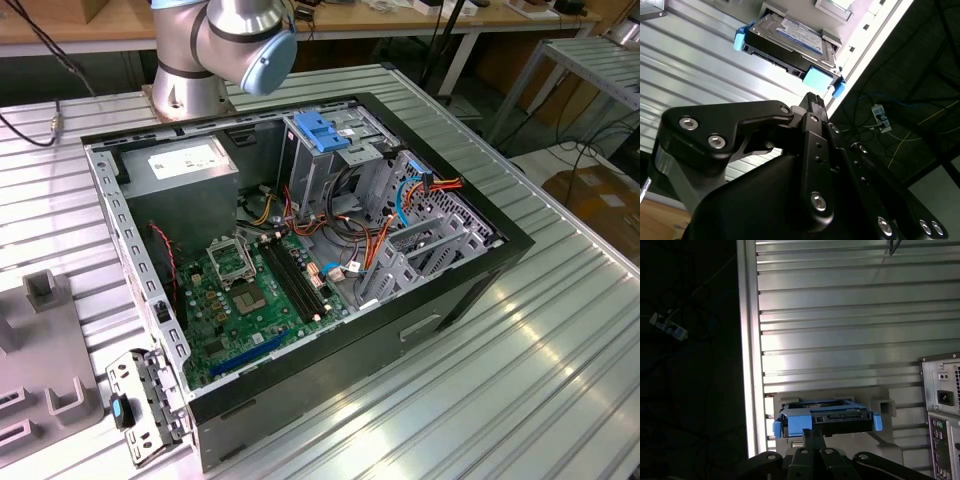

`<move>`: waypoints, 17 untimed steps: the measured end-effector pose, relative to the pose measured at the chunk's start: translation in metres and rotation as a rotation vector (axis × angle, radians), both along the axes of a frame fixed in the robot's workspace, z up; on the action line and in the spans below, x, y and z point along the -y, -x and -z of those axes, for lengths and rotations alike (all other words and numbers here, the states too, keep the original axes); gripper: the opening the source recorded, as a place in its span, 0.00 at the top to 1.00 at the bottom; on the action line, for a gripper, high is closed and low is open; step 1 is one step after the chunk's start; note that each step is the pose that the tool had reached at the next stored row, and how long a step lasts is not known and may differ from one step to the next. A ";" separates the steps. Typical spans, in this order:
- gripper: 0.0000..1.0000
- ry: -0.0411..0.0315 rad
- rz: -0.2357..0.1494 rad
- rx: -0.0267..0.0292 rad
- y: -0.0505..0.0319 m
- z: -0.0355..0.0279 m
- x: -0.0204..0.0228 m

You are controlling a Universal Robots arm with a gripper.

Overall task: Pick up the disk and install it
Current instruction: 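Reach for the disk, then pick up the disk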

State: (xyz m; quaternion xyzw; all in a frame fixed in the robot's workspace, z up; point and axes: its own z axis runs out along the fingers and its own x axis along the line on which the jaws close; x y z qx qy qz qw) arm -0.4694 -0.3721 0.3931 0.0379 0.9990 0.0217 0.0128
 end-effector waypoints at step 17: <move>0.89 0.0000 -0.004 0.0000 0.0008 0.0000 0.0000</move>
